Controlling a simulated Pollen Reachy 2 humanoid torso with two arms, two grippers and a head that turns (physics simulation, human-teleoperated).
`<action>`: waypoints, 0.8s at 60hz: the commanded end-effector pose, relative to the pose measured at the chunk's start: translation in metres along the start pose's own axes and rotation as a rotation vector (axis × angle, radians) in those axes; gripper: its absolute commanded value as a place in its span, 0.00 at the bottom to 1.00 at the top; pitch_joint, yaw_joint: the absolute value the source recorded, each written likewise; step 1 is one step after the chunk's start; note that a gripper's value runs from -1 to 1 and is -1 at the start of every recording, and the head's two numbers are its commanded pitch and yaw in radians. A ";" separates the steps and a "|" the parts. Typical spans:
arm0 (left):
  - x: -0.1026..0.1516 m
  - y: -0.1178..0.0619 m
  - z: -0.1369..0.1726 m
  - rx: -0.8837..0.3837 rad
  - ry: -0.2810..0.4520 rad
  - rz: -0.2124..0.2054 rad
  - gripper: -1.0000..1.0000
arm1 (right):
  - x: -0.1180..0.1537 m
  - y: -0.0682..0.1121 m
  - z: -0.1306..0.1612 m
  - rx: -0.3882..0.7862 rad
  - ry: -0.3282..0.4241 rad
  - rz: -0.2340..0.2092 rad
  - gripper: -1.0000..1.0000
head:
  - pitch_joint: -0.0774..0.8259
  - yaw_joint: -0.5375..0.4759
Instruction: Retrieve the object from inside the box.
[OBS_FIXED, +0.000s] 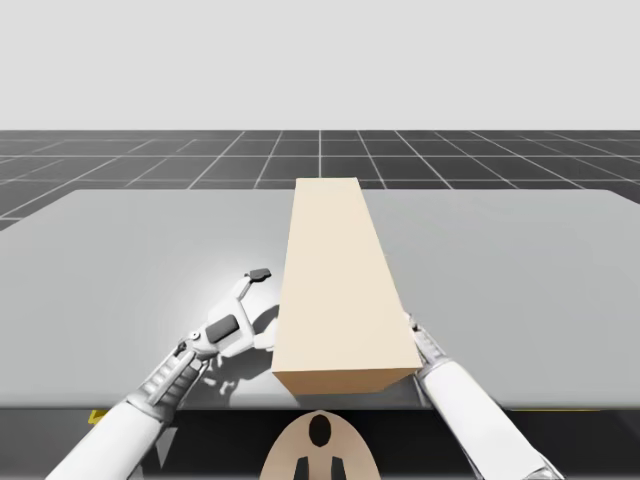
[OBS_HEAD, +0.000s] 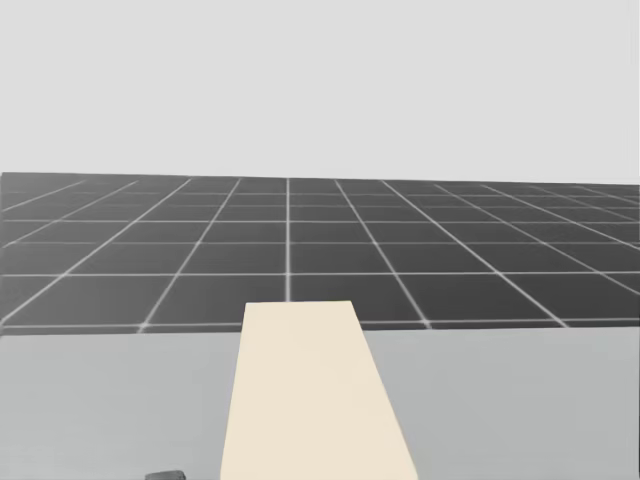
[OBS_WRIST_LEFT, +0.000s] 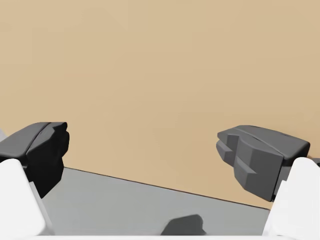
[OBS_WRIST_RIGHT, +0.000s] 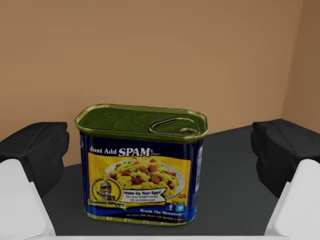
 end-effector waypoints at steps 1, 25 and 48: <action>-0.001 -0.006 -0.001 -0.021 0.005 -0.005 0.00 | -0.032 0.009 -0.021 0.058 0.006 -0.058 0.00 | 0.22 0.46; -0.002 -0.006 0.001 -0.022 0.012 -0.032 0.00 | -0.045 0.027 -0.029 0.153 0.095 -0.150 1.00 | 0.25 0.46; -0.003 -0.002 0.002 -0.005 0.010 -0.028 0.00 | 0.011 0.013 0.090 0.021 0.076 -0.011 1.00 | 0.24 0.44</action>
